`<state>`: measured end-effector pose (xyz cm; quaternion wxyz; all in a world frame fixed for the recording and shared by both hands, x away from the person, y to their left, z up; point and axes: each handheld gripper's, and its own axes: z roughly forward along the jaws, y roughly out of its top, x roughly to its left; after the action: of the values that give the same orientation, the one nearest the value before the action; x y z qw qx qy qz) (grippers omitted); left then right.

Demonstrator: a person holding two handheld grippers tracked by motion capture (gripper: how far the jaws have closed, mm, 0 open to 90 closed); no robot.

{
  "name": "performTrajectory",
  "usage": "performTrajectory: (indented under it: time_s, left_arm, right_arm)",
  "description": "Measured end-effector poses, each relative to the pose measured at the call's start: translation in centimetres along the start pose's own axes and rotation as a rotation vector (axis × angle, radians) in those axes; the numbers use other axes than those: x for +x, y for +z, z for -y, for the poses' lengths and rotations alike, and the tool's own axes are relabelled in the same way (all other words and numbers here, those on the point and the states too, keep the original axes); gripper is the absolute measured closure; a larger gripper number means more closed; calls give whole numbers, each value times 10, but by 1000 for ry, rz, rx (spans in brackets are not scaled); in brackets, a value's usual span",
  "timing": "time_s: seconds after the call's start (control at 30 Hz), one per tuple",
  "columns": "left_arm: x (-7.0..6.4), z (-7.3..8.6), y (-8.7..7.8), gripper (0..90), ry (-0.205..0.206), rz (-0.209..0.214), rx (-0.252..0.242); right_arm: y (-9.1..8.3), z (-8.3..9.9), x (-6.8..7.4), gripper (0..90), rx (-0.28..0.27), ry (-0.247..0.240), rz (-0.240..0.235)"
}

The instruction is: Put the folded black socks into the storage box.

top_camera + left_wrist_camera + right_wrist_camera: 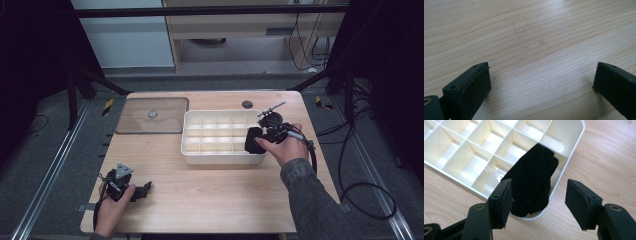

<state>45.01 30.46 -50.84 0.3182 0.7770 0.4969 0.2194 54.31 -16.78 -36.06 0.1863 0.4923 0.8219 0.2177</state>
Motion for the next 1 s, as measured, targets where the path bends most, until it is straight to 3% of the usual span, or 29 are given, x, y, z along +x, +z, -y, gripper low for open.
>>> performTrajectory:
  time_s: [0.3, 0.73, 0.87, 1.0]
  left_arm:
    - [0, 0, 0, 3, 4, 0, 0]
    - [0, 0, 0, 3, 4, 1, 2]
    - [0, 0, 0, 3, 4, 1, 2]
    - [0, 0, 0, 3, 4, 1, 2]
  right_arm:
    - [-23, -14, -18, 381, -30, 22, -11]
    - [-40, -29, -45, 348, -19, 67, -54]
    - [-45, -33, -52, 390, -20, 88, -50]
    - [-49, -39, -57, 545, -36, 90, -46]
